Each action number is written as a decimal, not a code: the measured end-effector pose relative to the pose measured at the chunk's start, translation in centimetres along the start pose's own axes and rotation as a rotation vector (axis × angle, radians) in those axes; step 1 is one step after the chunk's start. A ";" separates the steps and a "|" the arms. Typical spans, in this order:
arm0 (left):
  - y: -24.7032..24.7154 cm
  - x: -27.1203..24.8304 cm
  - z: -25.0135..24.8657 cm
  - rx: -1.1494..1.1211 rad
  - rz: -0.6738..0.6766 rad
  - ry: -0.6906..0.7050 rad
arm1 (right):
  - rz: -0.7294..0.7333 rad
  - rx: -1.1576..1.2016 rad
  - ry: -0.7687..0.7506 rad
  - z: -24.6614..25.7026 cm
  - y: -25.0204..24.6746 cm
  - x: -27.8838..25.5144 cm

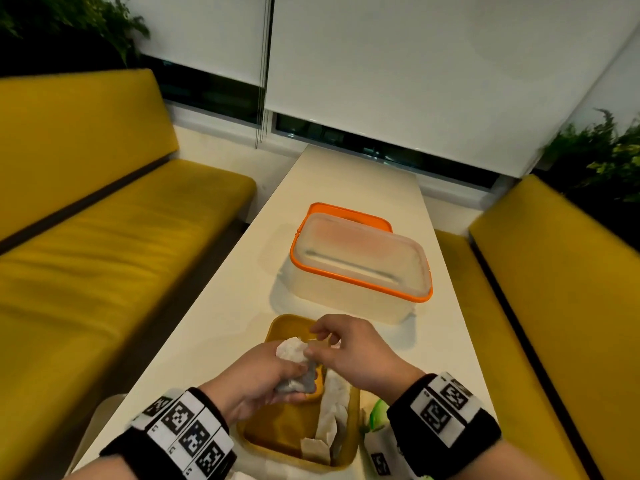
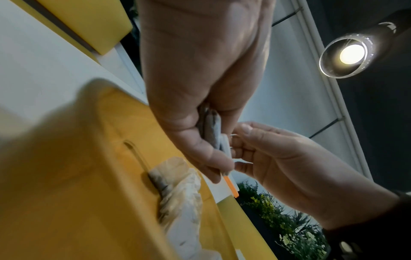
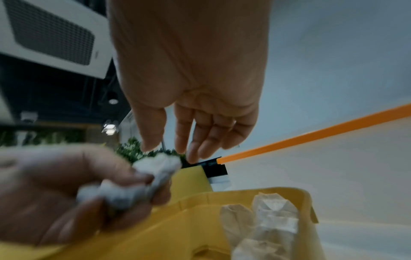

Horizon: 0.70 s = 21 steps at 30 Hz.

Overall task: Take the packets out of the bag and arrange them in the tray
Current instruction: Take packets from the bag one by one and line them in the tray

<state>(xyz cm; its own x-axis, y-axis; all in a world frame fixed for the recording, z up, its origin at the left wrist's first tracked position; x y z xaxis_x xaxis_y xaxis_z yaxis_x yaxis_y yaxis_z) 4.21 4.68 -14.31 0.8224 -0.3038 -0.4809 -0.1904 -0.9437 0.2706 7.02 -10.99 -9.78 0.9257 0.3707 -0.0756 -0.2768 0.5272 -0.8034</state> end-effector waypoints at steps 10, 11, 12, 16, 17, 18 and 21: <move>0.6 0.1 -1.8 0.131 -0.178 0.112 | -0.112 -0.107 -0.007 -0.9 -1.3 0.8; 0.4 0.1 -1.8 0.109 -0.195 0.110 | -0.114 -0.143 0.005 -1.0 -1.4 1.1; 0.1 0.0 -1.7 0.091 -0.209 0.102 | -0.105 -0.186 0.016 -1.2 -1.5 1.4; -0.3 -0.2 -1.3 0.030 -0.210 0.058 | -0.025 -0.358 0.071 -1.7 -0.9 2.4; -0.4 -0.3 -1.2 0.021 -0.210 0.047 | -0.010 -0.383 0.085 -1.8 -0.6 2.7; -0.5 -0.3 -1.2 0.016 -0.213 0.039 | 0.000 -0.404 0.100 -1.9 -0.3 2.9; -0.8 -0.4 -1.0 -0.012 -0.229 0.027 | 0.040 -0.444 0.138 -1.9 0.5 3.6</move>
<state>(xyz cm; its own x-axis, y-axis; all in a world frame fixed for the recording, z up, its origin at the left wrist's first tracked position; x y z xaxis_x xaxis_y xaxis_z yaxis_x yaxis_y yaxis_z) 4.58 5.71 -13.51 0.8577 -0.0782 -0.5082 0.0092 -0.9859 0.1672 10.73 -10.85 -11.63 0.9504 0.2633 -0.1658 -0.2040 0.1248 -0.9710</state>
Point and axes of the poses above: each hand's wrist, its own x-axis towards the middle knuckle, its own y-axis out of the palm, z = x × y, the point moved 1 cm from there along x, towards the middle knuckle, and after that the axes turned 1 degree about z, right-handed, at the moved point
